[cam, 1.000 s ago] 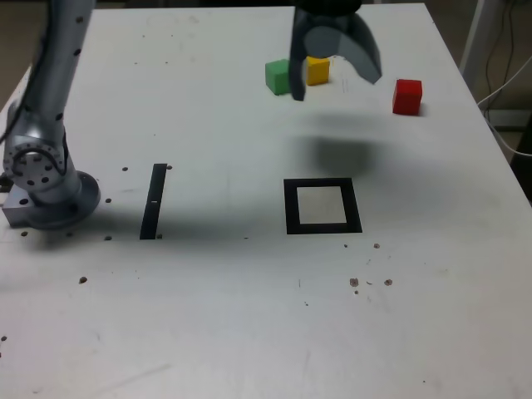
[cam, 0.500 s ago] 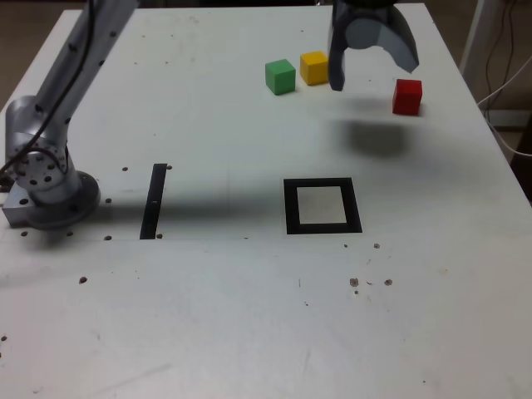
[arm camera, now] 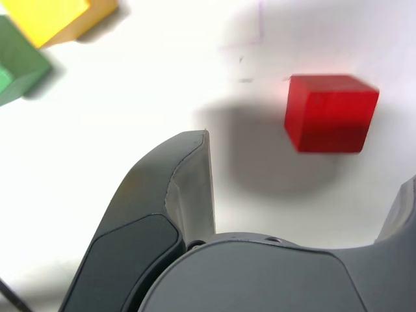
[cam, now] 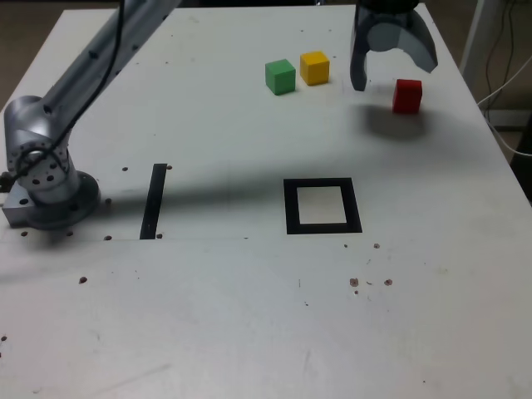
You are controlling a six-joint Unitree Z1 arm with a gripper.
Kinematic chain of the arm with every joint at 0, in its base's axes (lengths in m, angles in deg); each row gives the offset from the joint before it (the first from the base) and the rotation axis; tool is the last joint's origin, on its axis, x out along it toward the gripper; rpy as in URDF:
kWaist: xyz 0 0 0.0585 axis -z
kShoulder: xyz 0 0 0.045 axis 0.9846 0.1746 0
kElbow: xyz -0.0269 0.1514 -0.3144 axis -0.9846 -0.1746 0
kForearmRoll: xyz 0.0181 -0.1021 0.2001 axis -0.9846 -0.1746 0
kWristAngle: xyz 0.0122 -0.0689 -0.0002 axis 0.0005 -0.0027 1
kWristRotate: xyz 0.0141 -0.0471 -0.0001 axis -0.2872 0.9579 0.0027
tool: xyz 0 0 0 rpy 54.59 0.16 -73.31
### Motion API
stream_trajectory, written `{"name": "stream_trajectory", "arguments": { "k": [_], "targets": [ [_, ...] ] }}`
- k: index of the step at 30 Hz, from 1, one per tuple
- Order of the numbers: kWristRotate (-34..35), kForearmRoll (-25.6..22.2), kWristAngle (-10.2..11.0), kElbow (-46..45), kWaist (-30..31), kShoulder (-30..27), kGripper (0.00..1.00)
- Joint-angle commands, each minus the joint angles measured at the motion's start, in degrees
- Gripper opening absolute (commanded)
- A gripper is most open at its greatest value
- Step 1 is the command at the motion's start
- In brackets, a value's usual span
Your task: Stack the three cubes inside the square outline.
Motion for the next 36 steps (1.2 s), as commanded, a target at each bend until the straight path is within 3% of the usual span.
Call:
{"name": "stream_trajectory", "arguments": {
  "k": [1,15,24,30,36],
  "targets": [
    [-0.24,-0.55,-0.12,1.96,-0.28,1.38,0.99],
    [-0.91,-0.81,-0.43,9.73,-0.65,7.85,0.98],
    [-0.92,-0.73,-0.56,11.47,-0.74,10.02,0.91],
    [-0.91,-0.73,-0.05,11.92,-0.79,10.21,0.77],
    [-0.66,-0.69,0.72,12.3,-0.73,10.28,0.52]
  ]
}}
